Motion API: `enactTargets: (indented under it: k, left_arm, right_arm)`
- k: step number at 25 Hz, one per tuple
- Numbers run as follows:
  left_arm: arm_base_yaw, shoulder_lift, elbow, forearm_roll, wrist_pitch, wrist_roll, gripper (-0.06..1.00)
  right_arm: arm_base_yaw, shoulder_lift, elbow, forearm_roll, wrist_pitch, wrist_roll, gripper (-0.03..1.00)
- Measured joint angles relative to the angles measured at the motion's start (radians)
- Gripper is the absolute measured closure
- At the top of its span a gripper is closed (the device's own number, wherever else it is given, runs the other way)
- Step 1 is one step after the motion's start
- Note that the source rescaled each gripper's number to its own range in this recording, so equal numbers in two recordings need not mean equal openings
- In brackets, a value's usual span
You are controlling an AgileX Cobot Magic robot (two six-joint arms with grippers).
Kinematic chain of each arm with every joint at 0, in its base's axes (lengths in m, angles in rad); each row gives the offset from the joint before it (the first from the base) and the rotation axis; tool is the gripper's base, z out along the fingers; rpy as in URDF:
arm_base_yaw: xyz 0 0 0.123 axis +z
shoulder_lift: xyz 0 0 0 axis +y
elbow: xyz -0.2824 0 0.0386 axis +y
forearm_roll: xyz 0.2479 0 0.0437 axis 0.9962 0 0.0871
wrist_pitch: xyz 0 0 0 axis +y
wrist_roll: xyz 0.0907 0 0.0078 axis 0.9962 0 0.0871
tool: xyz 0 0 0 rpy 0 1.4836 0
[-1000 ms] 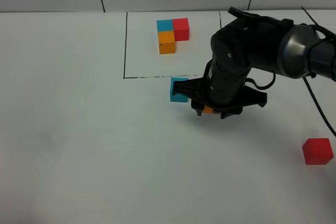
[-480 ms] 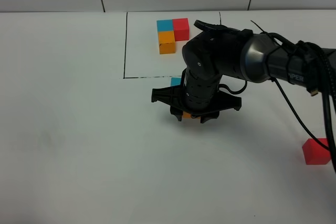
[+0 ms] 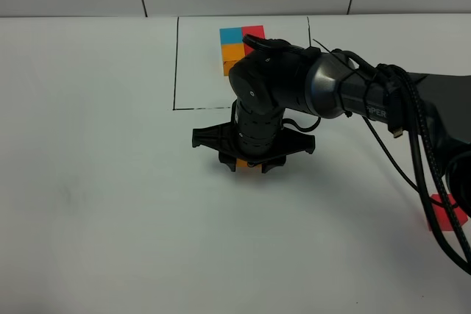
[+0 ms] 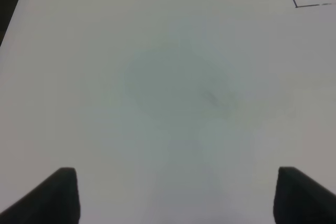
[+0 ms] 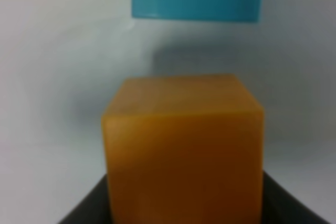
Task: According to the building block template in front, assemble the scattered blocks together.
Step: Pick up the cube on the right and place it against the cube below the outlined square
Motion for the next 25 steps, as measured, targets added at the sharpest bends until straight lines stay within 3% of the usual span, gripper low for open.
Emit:
enactTargets:
  k: [25]
  left_arm:
    - [0.0, 0.0, 0.0, 0.0, 0.0, 0.0, 0.19]
  right_arm:
    - [-0.001, 0.058, -0.01, -0.042, -0.054, 0.022, 0.96]
